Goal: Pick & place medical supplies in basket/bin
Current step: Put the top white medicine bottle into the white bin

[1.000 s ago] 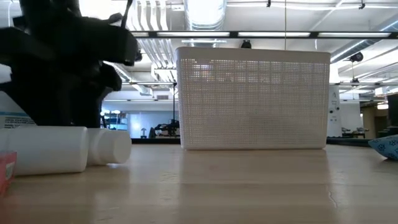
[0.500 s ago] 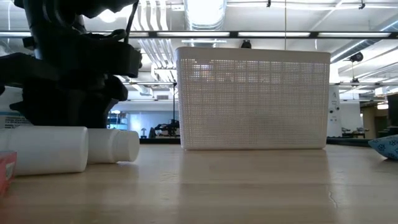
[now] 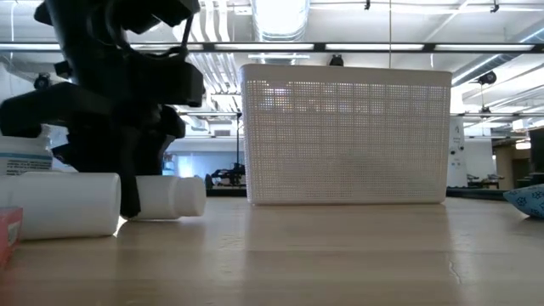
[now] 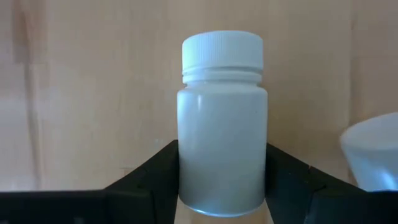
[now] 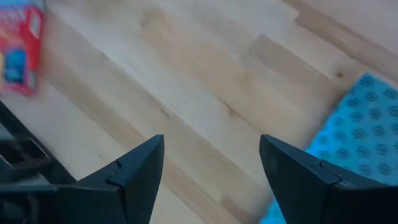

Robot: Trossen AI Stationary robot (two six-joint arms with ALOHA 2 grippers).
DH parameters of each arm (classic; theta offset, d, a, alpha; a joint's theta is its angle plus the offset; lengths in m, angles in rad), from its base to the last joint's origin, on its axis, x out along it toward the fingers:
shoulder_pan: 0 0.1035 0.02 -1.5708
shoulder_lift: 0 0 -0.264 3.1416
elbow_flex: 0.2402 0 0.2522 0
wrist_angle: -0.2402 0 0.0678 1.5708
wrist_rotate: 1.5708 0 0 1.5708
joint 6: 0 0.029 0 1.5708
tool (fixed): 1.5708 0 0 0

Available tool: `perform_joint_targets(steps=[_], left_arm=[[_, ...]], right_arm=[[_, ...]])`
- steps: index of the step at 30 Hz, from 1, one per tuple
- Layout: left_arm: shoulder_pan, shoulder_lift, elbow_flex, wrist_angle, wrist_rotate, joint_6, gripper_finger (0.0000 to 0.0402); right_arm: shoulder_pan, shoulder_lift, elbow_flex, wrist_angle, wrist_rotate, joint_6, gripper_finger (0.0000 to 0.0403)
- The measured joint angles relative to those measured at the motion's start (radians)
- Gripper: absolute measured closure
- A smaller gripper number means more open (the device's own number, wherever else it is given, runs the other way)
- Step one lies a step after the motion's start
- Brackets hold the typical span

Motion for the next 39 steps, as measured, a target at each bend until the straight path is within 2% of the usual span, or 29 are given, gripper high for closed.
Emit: perform_joint_targets(steps=[5,11,16,19,22,25,27,31,35,39], left_arm=[[0.012,-0.01,0.023,-0.011,-0.001,0.0,0.0234],[0.01,-0.067,0.031,-0.013,-0.004,0.0,0.0235],[0.006,-0.159,0.068,-0.058,-0.006,-0.026,0.0235],[0.001,-0.236,0.13,-0.058,-0.012,-0.038,0.0236],[-0.004,-0.307,0.218,-0.043,-0.068,-0.033,0.0236],[0.009,-0.35,0.312,-0.021,-0.18,0.037,0.0236],[0.046,-0.353,0.381,-0.006,-0.217,0.116,0.0236],[0.199,-0.298,0.509,-0.001,-0.207,0.26,0.0236],[0.416,-0.203,0.598,-0.013,-0.018,0.288,0.0236],[0.576,-0.101,0.669,-0.027,0.132,0.277,0.0236]], right_arm=[[-0.005,-0.018,0.0,0.014,0.106,0.079,0.0149],[-0.019,-0.063,0.0,0.01,0.205,0.088,0.0149],[-0.03,-0.103,0.0,0.005,0.29,0.063,0.0149],[-0.031,-0.133,0.0,0.006,0.35,0.052,0.0149],[-0.03,-0.169,0.0,0.005,0.385,0.019,0.0149],[-0.031,-0.205,0.0,0.003,0.387,-0.044,0.0149],[-0.031,-0.226,0.0,-0.019,0.386,-0.074,0.0149],[-0.031,-0.259,0.0,-0.123,0.342,-0.069,0.0149],[-0.031,-0.276,-0.003,-0.227,0.264,-0.052,0.0149],[-0.034,-0.294,-0.021,-0.255,0.205,-0.091,0.015]])
